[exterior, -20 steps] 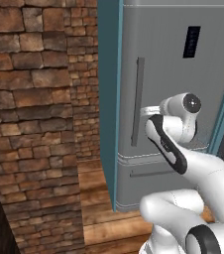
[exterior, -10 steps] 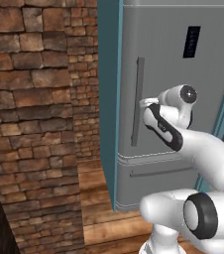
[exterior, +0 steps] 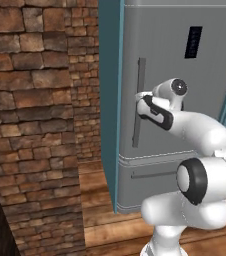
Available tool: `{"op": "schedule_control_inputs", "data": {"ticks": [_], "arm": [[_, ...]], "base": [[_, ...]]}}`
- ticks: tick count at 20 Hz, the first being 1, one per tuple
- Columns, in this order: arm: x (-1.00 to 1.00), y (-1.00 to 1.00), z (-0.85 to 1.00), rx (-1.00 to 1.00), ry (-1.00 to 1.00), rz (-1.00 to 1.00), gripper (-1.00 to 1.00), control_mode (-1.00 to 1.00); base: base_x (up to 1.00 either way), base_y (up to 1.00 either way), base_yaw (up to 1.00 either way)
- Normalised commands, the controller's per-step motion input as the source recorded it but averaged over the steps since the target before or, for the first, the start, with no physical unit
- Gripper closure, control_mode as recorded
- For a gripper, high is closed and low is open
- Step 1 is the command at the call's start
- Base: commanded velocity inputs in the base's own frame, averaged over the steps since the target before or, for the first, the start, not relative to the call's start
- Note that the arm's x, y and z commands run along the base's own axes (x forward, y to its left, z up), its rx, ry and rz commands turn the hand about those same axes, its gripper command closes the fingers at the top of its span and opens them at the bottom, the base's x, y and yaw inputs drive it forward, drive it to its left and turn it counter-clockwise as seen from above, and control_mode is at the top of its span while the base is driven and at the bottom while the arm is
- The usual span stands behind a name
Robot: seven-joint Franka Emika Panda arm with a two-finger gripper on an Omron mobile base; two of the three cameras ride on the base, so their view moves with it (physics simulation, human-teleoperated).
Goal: Retrieve the pear and peach from the fridge and place them into the bowl on the dining table.
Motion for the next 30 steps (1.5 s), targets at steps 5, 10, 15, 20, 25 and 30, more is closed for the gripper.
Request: {"op": "schedule_control_inputs", "data": {"ticks": [5, 10, 15, 20, 25, 30], "arm": [[0.76, 0.0, 0.0, 0.0, 0.0, 0.0, -1.0, -1.0], [0.78, 0.0, -0.01, 0.0, 0.0, 0.0, -1.0, -1.0], [0.74, 0.0, -0.12, 0.0, 0.0, 0.0, -1.0, -1.0], [0.66, -0.09, -0.25, 0.0, -0.08, 0.01, -1.0, -1.0], [0.62, -0.11, -0.38, 0.0, -0.19, 0.04, -1.0, -1.0], [0.69, -0.14, -0.1, 0.01, -0.04, 0.03, 1.0, -1.0]], "base": [[0.0, 0.0, 0.0], [0.0, 0.0, 0.0], [0.0, 0.0, 0.0], [0.0, 0.0, 0.0], [0.0, 0.0, 0.0], [0.0, 0.0, 0.0]]}}
